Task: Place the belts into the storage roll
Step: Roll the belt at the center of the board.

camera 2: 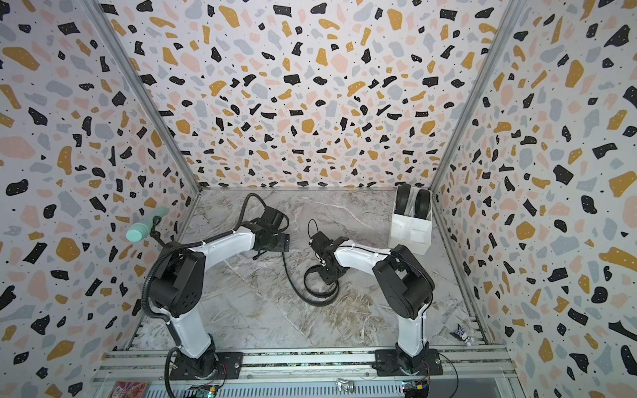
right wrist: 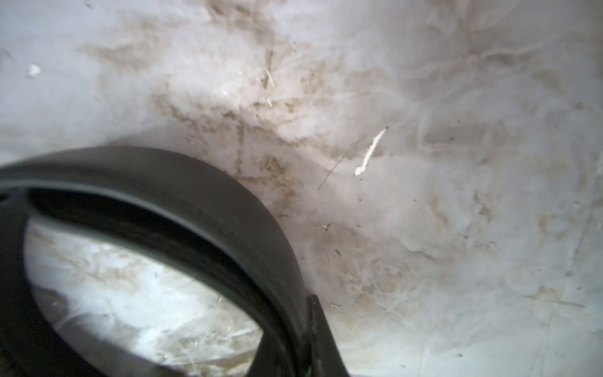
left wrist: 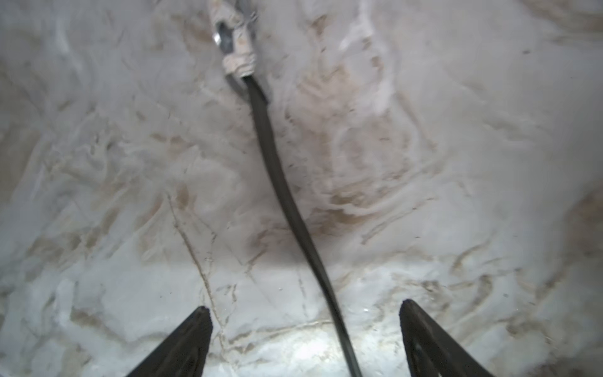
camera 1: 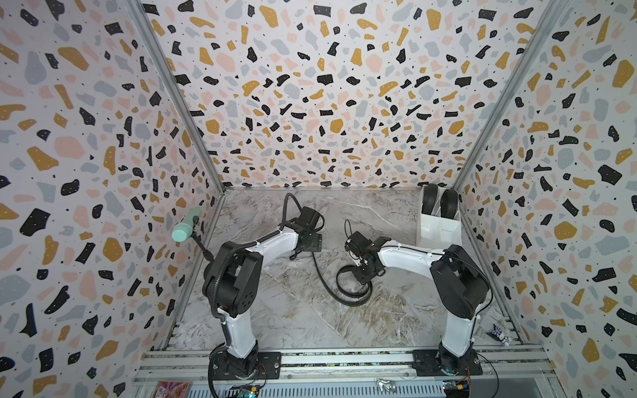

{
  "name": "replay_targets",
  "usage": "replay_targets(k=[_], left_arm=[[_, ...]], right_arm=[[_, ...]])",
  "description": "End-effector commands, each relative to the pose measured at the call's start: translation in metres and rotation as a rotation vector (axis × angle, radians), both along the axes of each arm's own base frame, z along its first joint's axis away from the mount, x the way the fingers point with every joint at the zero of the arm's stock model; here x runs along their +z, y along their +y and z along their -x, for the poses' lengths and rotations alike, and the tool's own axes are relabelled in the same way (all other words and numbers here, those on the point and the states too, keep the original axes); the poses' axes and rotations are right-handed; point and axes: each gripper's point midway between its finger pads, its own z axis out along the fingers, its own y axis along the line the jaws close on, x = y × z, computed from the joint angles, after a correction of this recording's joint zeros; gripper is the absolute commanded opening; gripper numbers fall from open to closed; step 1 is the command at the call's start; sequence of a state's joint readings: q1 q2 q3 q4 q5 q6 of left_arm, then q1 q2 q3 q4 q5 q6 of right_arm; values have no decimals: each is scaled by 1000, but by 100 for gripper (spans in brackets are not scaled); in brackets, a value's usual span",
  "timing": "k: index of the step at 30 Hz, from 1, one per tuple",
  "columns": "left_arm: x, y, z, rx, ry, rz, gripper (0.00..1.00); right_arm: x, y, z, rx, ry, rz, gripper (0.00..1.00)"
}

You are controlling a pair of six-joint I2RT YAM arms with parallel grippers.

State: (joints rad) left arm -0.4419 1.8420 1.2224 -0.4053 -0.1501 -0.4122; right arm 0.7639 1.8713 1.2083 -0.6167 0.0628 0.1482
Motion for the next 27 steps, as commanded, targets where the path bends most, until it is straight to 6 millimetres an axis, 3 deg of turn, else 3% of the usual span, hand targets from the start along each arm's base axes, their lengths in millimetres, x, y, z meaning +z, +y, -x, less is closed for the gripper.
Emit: replay_targets(k=[1, 5, 12, 14, 17, 21, 27], left_arm=[[-2, -10, -13, 70, -29, 133, 73], [-10, -27, -34, 31, -40, 194, 60], [-22, -65, -71, -79, -37, 226, 10], [-21, -81, -79, -121, -37, 236, 2], [-23, -113, -82, -199, -19, 267, 0], [-31, -147, -67, -286, 28, 289, 0], [-39, -151, -47, -303, 59, 327, 5]], right_arm=[[-22, 8, 35, 39, 123, -30, 0], [-21, 12, 38, 53, 110, -51, 0], [-20, 34, 48, 119, 84, -80, 0], [-20, 43, 50, 141, 75, -90, 0], [-21, 58, 52, 173, 65, -97, 0], [-20, 80, 55, 211, 54, -107, 0], [-21, 91, 57, 229, 53, -116, 0]])
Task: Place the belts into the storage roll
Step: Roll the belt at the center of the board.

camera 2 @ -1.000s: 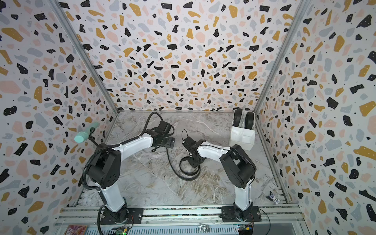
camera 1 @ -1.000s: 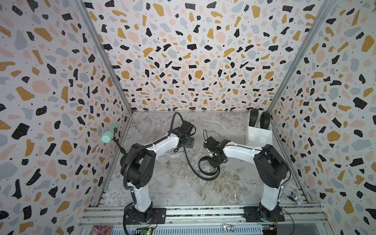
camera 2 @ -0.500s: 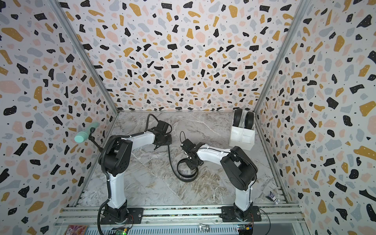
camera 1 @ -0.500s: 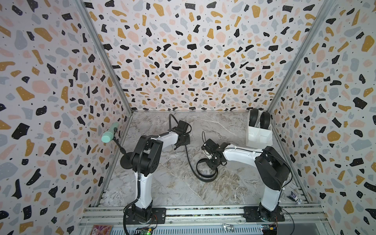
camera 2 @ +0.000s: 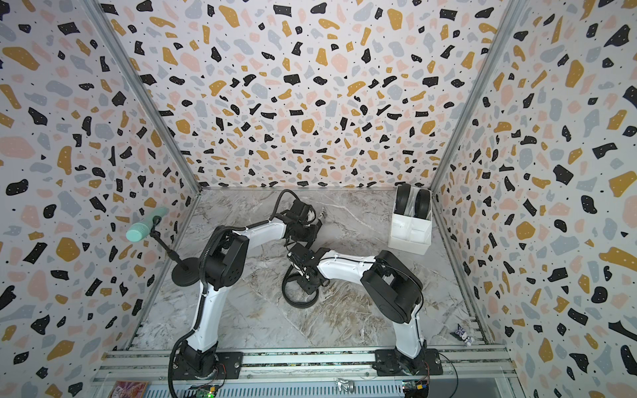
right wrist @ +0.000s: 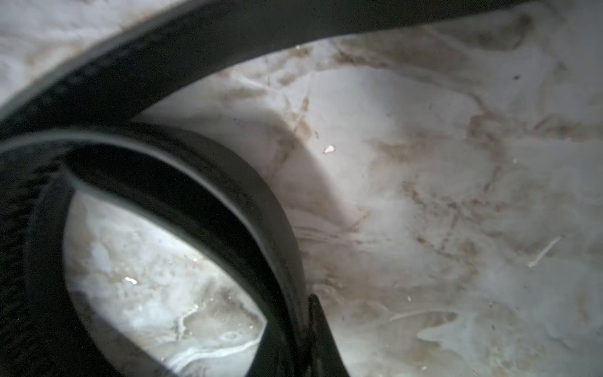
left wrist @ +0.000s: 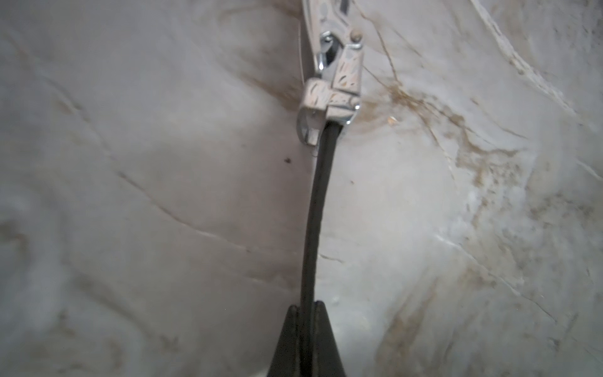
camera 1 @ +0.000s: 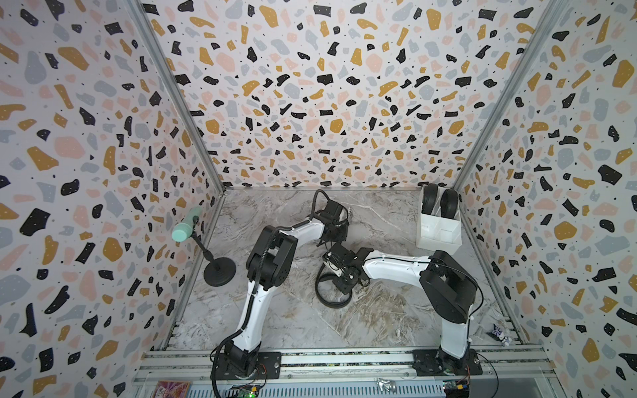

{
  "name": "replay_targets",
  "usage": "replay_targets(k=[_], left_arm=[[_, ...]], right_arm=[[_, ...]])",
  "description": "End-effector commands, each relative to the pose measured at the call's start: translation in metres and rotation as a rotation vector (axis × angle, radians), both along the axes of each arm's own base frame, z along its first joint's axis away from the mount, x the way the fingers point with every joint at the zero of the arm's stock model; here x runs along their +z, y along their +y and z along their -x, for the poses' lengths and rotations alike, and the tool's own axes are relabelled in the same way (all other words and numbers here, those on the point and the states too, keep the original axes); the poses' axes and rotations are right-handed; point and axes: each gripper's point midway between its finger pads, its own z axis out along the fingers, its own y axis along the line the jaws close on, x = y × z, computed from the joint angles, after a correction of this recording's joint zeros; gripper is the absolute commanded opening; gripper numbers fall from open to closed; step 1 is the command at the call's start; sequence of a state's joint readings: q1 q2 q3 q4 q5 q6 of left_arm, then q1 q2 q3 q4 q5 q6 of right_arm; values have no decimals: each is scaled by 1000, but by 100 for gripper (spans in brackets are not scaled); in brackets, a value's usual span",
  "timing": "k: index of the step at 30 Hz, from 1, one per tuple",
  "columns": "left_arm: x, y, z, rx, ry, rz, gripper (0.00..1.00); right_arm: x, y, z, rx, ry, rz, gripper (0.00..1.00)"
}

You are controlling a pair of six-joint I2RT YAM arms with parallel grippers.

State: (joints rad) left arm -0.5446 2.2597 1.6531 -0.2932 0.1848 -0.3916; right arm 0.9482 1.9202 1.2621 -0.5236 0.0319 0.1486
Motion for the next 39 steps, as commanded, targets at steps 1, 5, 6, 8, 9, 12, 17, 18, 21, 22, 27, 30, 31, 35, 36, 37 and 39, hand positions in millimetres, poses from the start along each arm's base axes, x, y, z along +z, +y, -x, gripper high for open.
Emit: replay_targets(k=[1, 5, 6, 8, 9, 12, 17, 18, 21, 22, 27, 30, 31, 35, 36, 37, 39], left_arm=[[-7, 3, 13, -25, 36, 18, 7], [7, 3, 15, -30, 20, 48, 23], [13, 3, 14, -26, 12, 62, 27], [26, 6, 12, -14, -5, 87, 34], [33, 8, 12, -7, -15, 94, 38], [51, 22, 10, 20, -45, 99, 45], [67, 62, 17, 90, -75, 56, 49], [68, 73, 19, 113, -78, 38, 50], [63, 110, 36, 185, -61, -24, 50], [60, 122, 44, 210, -52, -47, 50], [44, 172, 83, 325, -9, -111, 51], [42, 177, 101, 313, -10, -91, 52], [42, 173, 108, 288, -7, -61, 55], [37, 159, 136, 164, -20, -42, 69], [37, 156, 142, 136, -29, -58, 72], [37, 153, 149, 108, -35, -65, 76], [37, 146, 161, 67, -46, -78, 77]], right_arm=[[-24, 12, 23, 42, 92, -12, 0], [-20, 10, 22, 48, 79, -10, 0], [-19, 9, 23, 48, 78, -9, 0], [-18, 9, 22, 46, 74, -9, 0], [-17, 9, 22, 46, 73, -11, 0], [-16, 8, 22, 46, 70, -13, 0], [-15, 8, 23, 45, 63, -17, 0], [-14, 8, 22, 45, 60, -18, 0], [-13, 8, 22, 49, 57, -22, 0], [-12, 9, 22, 49, 57, -24, 0], [-10, 11, 22, 53, 58, -36, 0], [-9, 11, 22, 55, 58, -38, 0], [-10, 11, 22, 57, 58, -37, 0], [-11, 11, 23, 60, 62, -34, 0], [-12, 11, 23, 60, 63, -32, 0], [-12, 11, 23, 59, 65, -34, 0], [-12, 12, 23, 57, 66, -38, 0]])
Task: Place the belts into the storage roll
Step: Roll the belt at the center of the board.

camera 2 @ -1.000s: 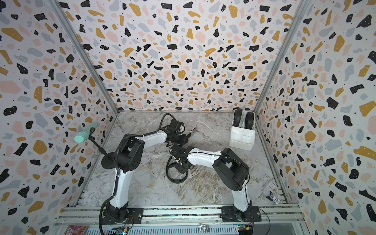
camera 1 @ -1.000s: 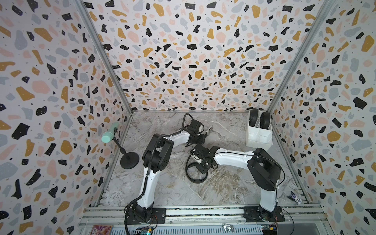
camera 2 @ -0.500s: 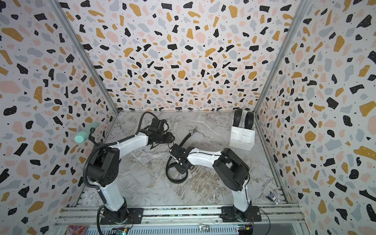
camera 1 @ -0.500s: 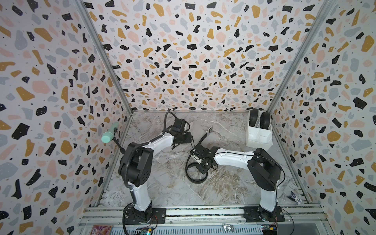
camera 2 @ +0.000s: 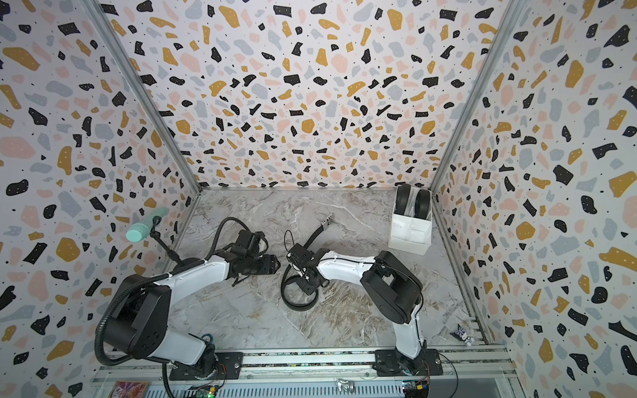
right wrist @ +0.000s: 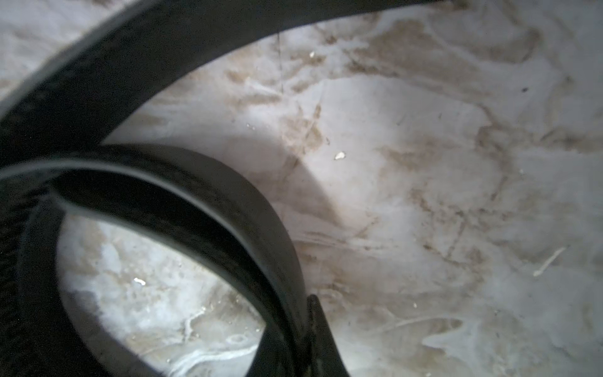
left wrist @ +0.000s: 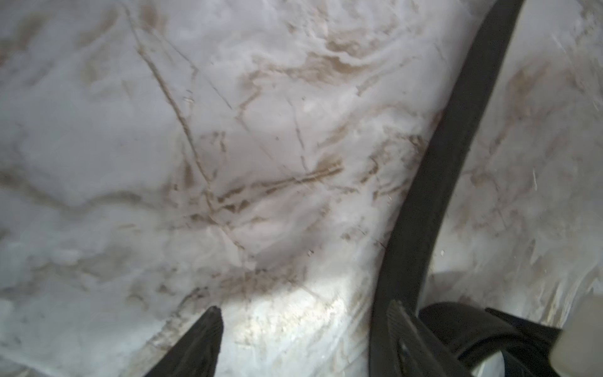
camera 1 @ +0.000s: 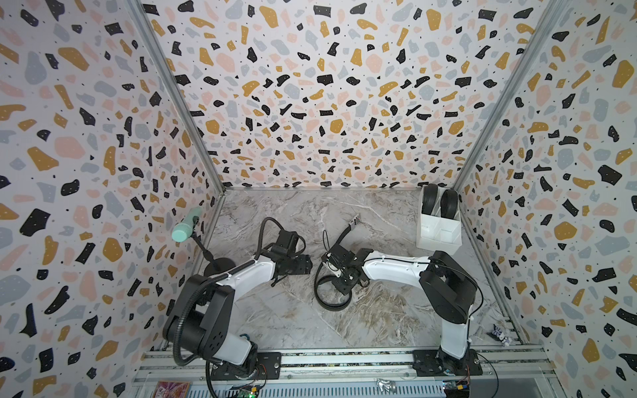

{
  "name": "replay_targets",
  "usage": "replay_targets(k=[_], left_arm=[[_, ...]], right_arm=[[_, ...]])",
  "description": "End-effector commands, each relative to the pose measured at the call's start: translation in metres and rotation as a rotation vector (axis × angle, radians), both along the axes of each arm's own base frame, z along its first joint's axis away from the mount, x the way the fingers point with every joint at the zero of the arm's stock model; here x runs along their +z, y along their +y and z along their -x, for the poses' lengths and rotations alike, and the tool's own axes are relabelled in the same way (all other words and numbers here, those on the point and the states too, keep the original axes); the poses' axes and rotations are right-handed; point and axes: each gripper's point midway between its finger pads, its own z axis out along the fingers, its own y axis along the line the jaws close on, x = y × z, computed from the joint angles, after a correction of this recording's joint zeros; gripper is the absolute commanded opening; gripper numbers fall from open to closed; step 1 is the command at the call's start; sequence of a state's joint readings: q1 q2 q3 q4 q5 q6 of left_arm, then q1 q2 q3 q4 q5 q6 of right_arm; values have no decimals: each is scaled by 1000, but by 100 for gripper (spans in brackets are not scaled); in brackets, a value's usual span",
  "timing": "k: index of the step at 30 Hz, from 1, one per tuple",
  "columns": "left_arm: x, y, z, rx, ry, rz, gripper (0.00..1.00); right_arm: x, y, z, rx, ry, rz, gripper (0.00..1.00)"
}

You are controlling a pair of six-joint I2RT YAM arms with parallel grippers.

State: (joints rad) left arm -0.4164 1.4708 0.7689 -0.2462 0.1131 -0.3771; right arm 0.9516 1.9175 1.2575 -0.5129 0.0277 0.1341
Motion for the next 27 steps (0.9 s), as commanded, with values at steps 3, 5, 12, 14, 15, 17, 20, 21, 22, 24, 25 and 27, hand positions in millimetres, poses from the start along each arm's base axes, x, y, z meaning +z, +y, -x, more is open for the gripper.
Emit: replay_targets(k=[3, 5, 12, 14, 15, 17, 20, 21, 22, 24, 25, 27], left_arm=[[6, -19, 21, -120, -60, 5, 78], [4, -22, 28, -138, -64, 4, 77], [11, -42, 44, -209, -123, 2, 71], [6, -48, 48, -230, -113, 0, 70], [2, -52, 49, -243, -107, -2, 70], [-4, -57, 51, -257, -99, -9, 70], [-14, -59, 50, -252, -96, -25, 70], [-17, -59, 48, -248, -95, -29, 68], [-19, -59, 46, -241, -97, -35, 67], [-19, -61, 42, -231, -112, -29, 63], [-17, -63, 39, -227, -123, -21, 60], [-13, -66, 36, -224, -142, -4, 55]], right_arm=[[-13, 10, 23, 37, 74, -35, 0], [-12, 11, 23, 39, 73, -36, 0], [-14, 11, 24, 41, 78, -37, 0], [-14, 11, 24, 41, 78, -39, 0], [-14, 12, 23, 41, 78, -41, 0], [-14, 12, 24, 42, 79, -43, 0], [-13, 12, 23, 42, 76, -48, 0], [-14, 12, 23, 42, 77, -49, 0], [-14, 12, 23, 42, 75, -50, 0], [-13, 12, 24, 42, 75, -54, 0], [-13, 11, 24, 41, 75, -53, 0], [-13, 11, 25, 41, 77, -58, 0]])
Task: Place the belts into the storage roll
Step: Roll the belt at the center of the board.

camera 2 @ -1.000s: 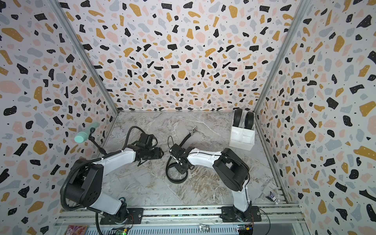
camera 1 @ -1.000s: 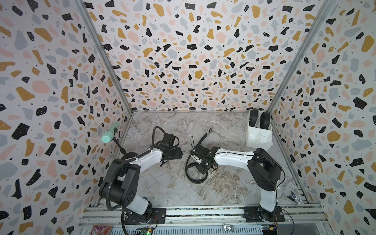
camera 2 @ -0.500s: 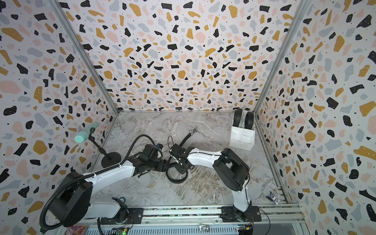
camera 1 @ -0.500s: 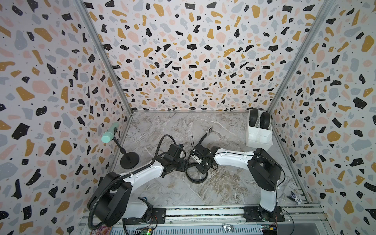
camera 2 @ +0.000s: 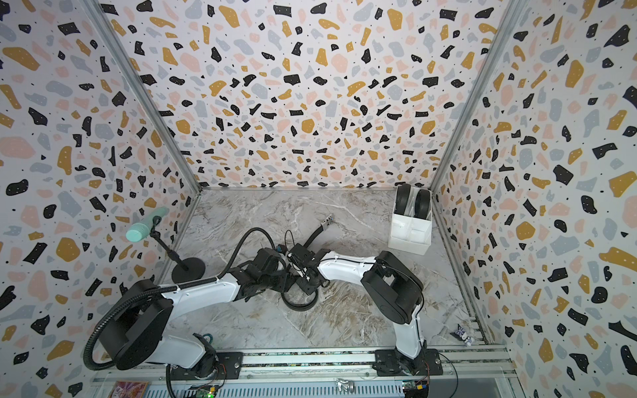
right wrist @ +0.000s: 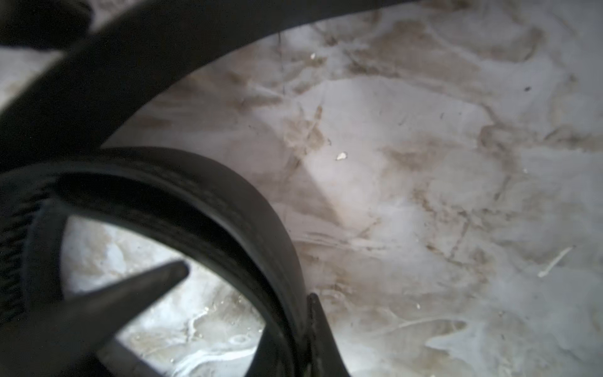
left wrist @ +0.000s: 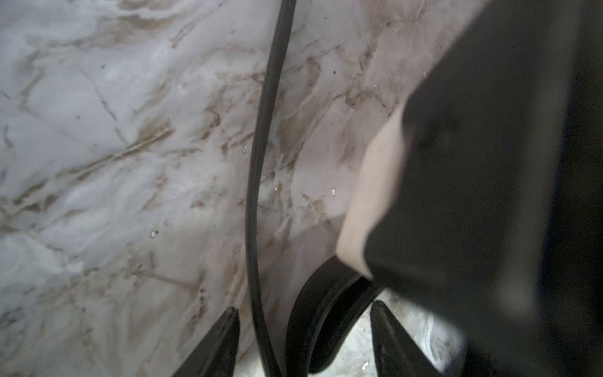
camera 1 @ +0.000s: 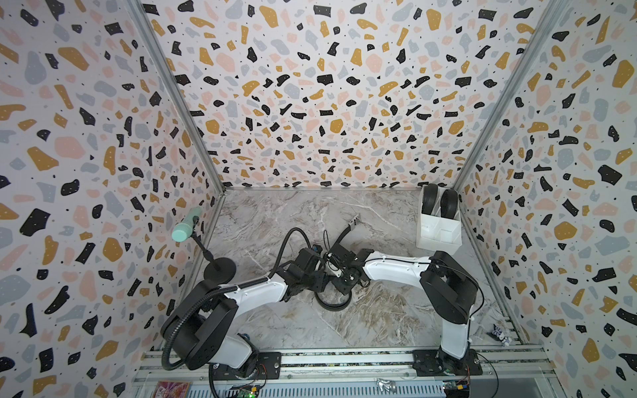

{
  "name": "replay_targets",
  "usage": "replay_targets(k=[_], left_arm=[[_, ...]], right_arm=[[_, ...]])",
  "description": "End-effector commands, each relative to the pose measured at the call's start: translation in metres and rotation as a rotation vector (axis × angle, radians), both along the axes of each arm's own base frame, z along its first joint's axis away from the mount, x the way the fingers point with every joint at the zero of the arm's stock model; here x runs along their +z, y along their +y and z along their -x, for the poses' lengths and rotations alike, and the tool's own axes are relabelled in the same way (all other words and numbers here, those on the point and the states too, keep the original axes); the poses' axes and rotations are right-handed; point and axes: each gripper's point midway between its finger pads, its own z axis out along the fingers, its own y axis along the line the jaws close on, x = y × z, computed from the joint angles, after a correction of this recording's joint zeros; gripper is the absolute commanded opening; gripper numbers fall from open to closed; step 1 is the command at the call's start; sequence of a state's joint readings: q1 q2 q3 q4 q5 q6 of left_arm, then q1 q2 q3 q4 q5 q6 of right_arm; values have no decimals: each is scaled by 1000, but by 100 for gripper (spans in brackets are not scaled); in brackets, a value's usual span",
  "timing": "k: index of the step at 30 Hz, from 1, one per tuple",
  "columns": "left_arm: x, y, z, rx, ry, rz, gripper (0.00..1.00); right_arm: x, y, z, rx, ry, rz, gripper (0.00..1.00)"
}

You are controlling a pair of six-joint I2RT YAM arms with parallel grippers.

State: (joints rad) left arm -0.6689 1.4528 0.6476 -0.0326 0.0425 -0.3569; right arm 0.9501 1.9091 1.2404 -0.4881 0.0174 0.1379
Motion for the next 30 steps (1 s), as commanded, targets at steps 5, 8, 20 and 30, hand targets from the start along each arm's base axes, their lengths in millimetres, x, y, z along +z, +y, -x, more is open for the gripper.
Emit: replay_targets(k=[5, 8, 20, 30], left_arm=[[-13, -1, 4, 2, 11, -3, 36], [-19, 4, 14, 6, 25, -4, 35], [-23, 34, 29, 137, -22, 29, 39], [-14, 12, 18, 51, -74, 77, 48]], right_arm=[[-15, 10, 25, 43, 80, -41, 0], [-14, 10, 25, 40, 79, -45, 0], [-13, 12, 25, 31, 87, -72, 0], [-12, 16, 23, 29, 87, -80, 0]])
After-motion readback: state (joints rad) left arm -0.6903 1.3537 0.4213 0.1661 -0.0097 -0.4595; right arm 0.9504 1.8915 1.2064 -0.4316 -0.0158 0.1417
